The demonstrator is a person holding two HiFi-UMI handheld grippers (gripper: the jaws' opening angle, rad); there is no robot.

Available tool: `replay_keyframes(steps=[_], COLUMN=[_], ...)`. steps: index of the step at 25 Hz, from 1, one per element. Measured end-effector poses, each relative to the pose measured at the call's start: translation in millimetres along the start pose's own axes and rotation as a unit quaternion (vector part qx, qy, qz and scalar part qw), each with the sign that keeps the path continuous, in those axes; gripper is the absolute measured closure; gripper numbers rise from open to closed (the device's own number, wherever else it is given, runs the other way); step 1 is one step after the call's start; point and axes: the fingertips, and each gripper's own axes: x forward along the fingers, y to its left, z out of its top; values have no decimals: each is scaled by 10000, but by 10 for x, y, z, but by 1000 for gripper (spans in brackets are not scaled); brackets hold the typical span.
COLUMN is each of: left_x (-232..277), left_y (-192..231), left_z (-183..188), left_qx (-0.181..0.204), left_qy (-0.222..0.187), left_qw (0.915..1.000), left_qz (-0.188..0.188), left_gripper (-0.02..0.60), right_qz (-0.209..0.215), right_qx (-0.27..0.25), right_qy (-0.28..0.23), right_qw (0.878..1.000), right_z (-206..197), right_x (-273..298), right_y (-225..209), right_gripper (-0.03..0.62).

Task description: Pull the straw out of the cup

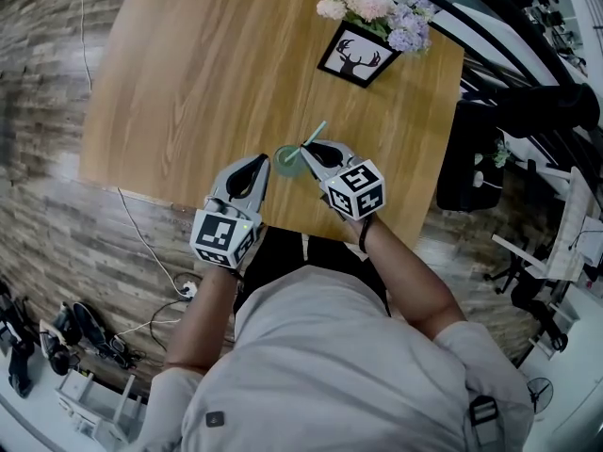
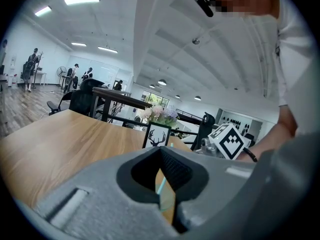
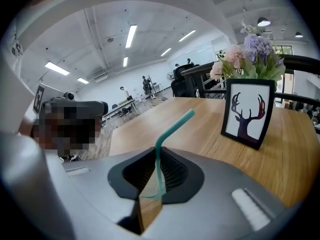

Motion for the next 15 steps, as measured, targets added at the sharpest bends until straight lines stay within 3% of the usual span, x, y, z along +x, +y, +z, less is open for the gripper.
replay_keyframes(steps=[15], left_x=[-281], left_y=[-648], left_z=[192], left_qx=[290], left_qy=[-335], left_qw=[9985], left_qz=[317], left_gripper=[577], right_qz=[464], right_qx=[-532], right_qy=[-556], right_qw=[9960], right_z=[307], right_x=[-674], right_y=[371], right_gripper=[553])
